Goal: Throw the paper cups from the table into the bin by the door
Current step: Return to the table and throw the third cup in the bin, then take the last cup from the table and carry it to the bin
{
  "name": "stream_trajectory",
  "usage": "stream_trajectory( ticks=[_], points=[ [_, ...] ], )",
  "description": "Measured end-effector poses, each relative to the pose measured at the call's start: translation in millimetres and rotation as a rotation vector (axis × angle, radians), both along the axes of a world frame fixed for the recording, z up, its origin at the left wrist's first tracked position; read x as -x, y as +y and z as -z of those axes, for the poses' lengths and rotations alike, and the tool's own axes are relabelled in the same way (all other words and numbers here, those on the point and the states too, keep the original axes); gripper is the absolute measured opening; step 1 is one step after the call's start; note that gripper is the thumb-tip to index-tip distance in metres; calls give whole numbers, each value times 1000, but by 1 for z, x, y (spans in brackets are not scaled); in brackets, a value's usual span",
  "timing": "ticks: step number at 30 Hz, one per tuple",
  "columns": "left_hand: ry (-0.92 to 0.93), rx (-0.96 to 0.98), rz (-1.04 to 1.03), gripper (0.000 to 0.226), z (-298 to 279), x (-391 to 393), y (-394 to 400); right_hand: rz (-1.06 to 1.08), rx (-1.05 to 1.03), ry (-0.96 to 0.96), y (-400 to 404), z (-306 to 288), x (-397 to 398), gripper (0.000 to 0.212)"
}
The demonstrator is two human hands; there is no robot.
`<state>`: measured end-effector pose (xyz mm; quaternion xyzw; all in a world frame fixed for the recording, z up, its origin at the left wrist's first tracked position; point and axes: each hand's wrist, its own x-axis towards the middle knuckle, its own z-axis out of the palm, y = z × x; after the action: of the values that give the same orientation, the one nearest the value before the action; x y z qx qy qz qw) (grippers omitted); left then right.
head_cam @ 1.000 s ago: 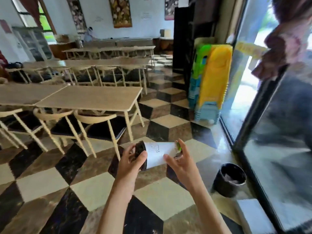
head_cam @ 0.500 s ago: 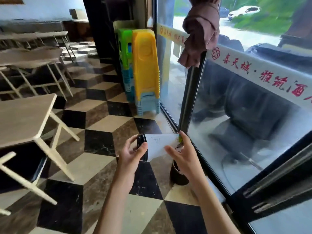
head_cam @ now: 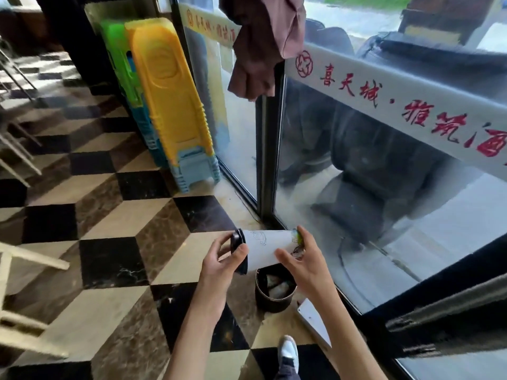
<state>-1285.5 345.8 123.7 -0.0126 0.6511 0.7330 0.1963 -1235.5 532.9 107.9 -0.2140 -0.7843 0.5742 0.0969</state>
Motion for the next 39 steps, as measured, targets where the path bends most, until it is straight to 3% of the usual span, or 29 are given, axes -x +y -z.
stream_trajectory(
  ticks=[4, 10, 18, 23, 26, 28, 35, 39],
  points=[
    [-83, 82, -21, 78, 38, 56, 48, -12, 52, -88, 47, 46, 56, 76],
    [-195, 225, -16, 79, 128, 123, 92, -3, 109, -226, 93, 144, 119, 76],
    [-445, 379, 21, 73, 347, 181, 122, 71, 203, -469, 112, 363, 158, 68],
    [-527, 459, 106, 39, 494, 195, 138, 139, 252, -578, 124, 500, 162, 69],
    [-588, 493, 128, 62, 553, 201, 147, 186, 276, -599, 131, 563, 164, 64],
    [-604, 523, 135, 69, 580, 206, 149, 209, 305, -607, 131, 594, 167, 63],
    [-617, 528, 147, 43, 613, 219, 147, 215, 366, -599, 124, 636, 185, 62],
    [-621, 528, 150, 76, 596, 222, 142, 256, 384, -579, 133, 616, 189, 58]
  ],
)
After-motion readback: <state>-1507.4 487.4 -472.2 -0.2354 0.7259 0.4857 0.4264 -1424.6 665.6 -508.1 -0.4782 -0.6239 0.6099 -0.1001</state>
